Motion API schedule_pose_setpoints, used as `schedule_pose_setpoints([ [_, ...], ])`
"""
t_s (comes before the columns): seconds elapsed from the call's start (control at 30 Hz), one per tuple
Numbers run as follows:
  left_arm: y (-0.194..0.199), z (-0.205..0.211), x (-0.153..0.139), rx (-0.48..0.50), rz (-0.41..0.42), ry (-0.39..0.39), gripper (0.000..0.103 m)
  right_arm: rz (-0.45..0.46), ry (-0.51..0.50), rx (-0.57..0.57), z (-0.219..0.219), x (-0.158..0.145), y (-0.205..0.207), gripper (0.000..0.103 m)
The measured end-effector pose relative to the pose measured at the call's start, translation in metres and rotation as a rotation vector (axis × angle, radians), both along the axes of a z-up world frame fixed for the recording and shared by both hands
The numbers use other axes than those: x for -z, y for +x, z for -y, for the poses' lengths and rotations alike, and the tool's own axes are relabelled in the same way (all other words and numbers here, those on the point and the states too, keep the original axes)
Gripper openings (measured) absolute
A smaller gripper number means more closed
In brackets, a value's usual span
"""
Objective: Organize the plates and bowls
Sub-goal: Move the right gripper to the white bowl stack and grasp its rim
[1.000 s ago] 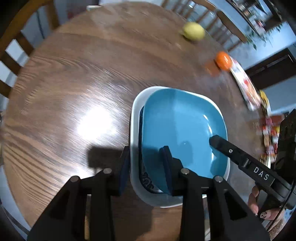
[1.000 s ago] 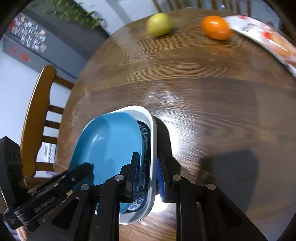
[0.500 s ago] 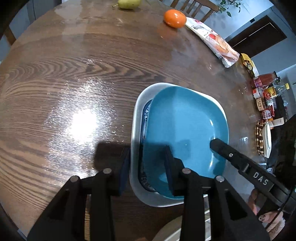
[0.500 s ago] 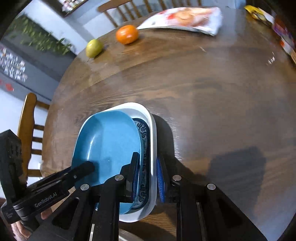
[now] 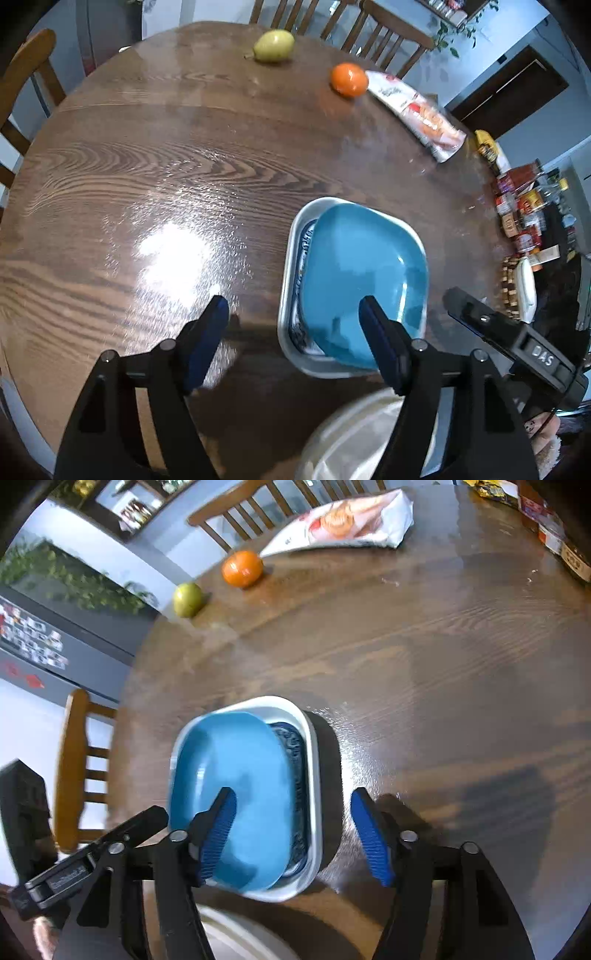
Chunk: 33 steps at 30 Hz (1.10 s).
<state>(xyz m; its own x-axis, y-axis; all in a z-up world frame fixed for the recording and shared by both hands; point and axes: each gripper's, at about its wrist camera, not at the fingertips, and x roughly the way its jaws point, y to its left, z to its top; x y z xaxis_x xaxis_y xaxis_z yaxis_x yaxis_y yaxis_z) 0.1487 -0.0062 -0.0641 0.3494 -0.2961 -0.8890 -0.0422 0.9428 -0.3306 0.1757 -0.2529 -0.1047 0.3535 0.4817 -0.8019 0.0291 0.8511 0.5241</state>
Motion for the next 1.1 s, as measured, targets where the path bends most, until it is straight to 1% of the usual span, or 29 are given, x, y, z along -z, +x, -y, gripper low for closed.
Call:
schedule_pose_setpoints([
  [0.07, -0.009, -0.002, -0.006, 0.007, 0.005, -0.023, 0.082, 0.028, 0.028, -0.005, 0.005, -0.012, -0.010, 0.076],
  [0.1, -0.014, -0.002, -0.008, 0.009, 0.011, -0.034, 0.082, 0.041, 0.043, -0.010, 0.008, -0.017, -0.015, 0.079],
  [0.17, -0.027, 0.000, -0.008, 0.022, 0.008, -0.055, 0.082, 0.062, 0.085, -0.019, 0.012, -0.025, -0.030, 0.091],
  [0.2, -0.033, 0.001, -0.005, 0.037, -0.005, -0.068, 0.082, 0.062, 0.101, -0.024, 0.012, -0.026, -0.035, 0.092],
  [0.27, -0.042, 0.004, 0.001, 0.052, -0.036, -0.094, 0.082, 0.040, 0.134, -0.054, 0.007, -0.025, -0.048, 0.092],
  [0.4, -0.058, 0.007, 0.014, 0.056, -0.076, -0.100, 0.082, 0.000, 0.180, -0.093, 0.000, -0.014, -0.070, 0.092],
  [0.53, -0.065, 0.011, 0.026, 0.064, -0.131, -0.170, 0.082, -0.018, 0.134, -0.117, -0.008, -0.003, -0.087, 0.092],
  [0.6, -0.068, 0.012, 0.030, 0.073, -0.141, -0.193, 0.082, -0.033, 0.126, -0.127, -0.011, 0.005, -0.089, 0.092],
  [0.7, -0.070, 0.019, 0.037, 0.084, -0.166, -0.166, 0.082, -0.082, 0.160, -0.121, -0.010, 0.020, -0.090, 0.092],
  [0.73, -0.072, 0.020, 0.038, 0.087, -0.168, -0.164, 0.082, -0.086, 0.163, -0.120, -0.010, 0.021, -0.090, 0.092],
  [0.83, -0.073, 0.025, 0.040, 0.101, -0.161, -0.161, 0.080, -0.083, 0.126, -0.136, -0.013, 0.025, -0.092, 0.092],
  [0.9, -0.073, 0.029, 0.042, 0.107, -0.150, -0.137, 0.078, -0.080, 0.107, -0.150, -0.012, 0.027, -0.094, 0.090],
  [0.97, -0.074, 0.030, 0.045, 0.109, -0.153, -0.113, 0.068, -0.083, 0.099, -0.156, -0.013, 0.029, -0.095, 0.084],
  [1.0, -0.074, 0.031, 0.048, 0.111, -0.158, -0.108, 0.066, -0.084, 0.100, -0.154, -0.012, 0.030, -0.095, 0.081],
  [1.03, -0.075, 0.032, 0.050, 0.116, -0.165, -0.113, 0.062, -0.083, 0.101, -0.152, -0.011, 0.030, -0.096, 0.075],
  [1.07, -0.076, 0.033, 0.052, 0.119, -0.172, -0.118, 0.061, -0.090, 0.094, -0.154, -0.010, 0.032, -0.097, 0.069],
  [1.1, -0.077, 0.035, 0.053, 0.119, -0.179, -0.116, 0.061, -0.098, 0.082, -0.154, -0.010, 0.034, -0.097, 0.065],
])
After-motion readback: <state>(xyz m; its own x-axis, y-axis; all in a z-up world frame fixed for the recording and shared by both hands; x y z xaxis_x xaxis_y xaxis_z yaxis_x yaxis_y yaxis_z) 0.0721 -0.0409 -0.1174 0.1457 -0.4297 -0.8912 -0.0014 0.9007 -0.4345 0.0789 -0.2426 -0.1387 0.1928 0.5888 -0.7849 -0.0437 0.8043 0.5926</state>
